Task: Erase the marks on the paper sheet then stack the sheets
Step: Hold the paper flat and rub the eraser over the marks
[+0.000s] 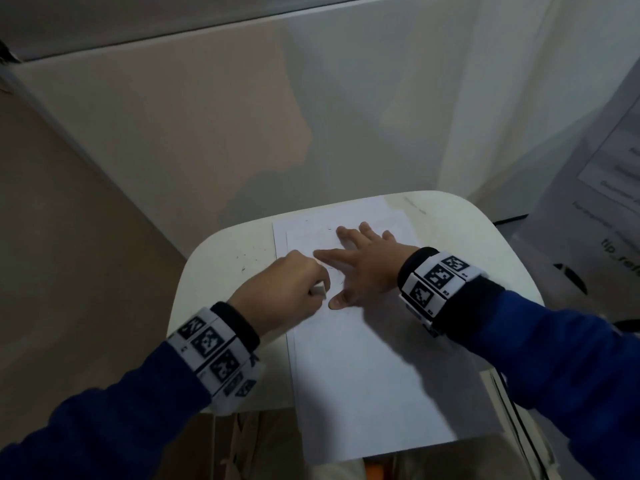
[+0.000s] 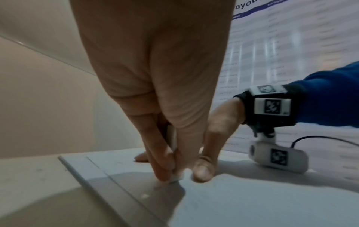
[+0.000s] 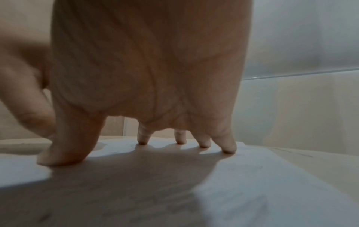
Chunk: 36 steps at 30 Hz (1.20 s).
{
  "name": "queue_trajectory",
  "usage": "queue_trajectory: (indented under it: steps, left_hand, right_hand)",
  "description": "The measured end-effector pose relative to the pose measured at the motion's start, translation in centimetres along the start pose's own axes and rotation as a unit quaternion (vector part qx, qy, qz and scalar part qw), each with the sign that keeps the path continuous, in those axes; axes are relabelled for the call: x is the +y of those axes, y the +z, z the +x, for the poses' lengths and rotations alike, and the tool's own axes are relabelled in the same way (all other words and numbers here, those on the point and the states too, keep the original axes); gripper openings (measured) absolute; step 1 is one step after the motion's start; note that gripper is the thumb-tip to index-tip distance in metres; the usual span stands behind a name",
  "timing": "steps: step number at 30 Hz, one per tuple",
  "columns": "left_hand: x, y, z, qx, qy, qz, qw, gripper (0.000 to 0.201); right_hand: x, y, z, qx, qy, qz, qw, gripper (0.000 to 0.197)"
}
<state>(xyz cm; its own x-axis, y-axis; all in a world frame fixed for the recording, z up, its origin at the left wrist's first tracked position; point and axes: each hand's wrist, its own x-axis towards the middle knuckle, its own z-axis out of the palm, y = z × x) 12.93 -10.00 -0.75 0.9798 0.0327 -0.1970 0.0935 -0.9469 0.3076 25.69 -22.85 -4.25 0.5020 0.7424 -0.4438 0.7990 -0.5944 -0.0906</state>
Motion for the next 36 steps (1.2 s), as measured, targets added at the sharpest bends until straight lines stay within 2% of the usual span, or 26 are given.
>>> queue_trajectory:
  steps: [6,8,13,19,28,34,36]
  left_hand:
    - [-2.0,-0.5,1.9,0.076,-0.024,-0.010,0.997,0.019]
    - [-2.0,-0.5,1.7,0.070,-0.020,0.001,0.997,0.019]
    - [-1.3,-0.5,0.0,-0.004,0.012,0.006,1.000,0.020]
    - [-2.7,-0.7,1.2,0.066,-0.030,-0.013,0.997,0.018]
    - [-2.0,1.1,-2.6,-0.006,0.012,-0.020,1.000,0.015]
    - [-2.0,-0.1,-1.1,0.050,-0.023,0.016,0.998,0.020]
    - [-1.9,0.3,-1.9,0.039,-0.021,0.010,0.999,0.021]
  right_hand:
    - [-0.2,-0.2,0.0,-0.009,0.005,-0.004,1.000,0.099]
    - [-0.1,-0.2,0.0,-0.008,0.004,-0.001,1.000,0.099]
    - [-0.2,0.1,0.1,0.000,0.005,-0.014,1.000,0.098]
    - [-0.4,-0.2,-0.1,-0.013,0.013,-0.018,1.000,0.097]
    - [-0.4,-0.1,0.0,-0.017,0.016,-0.012,1.000,0.097]
    - [-0.5,-0.5,-0.3,-0.020,0.019,-0.007,1.000,0.097]
    - [-0.5,-0.4,-0.3,-0.019,0.021,-0.006,1.000,0.097]
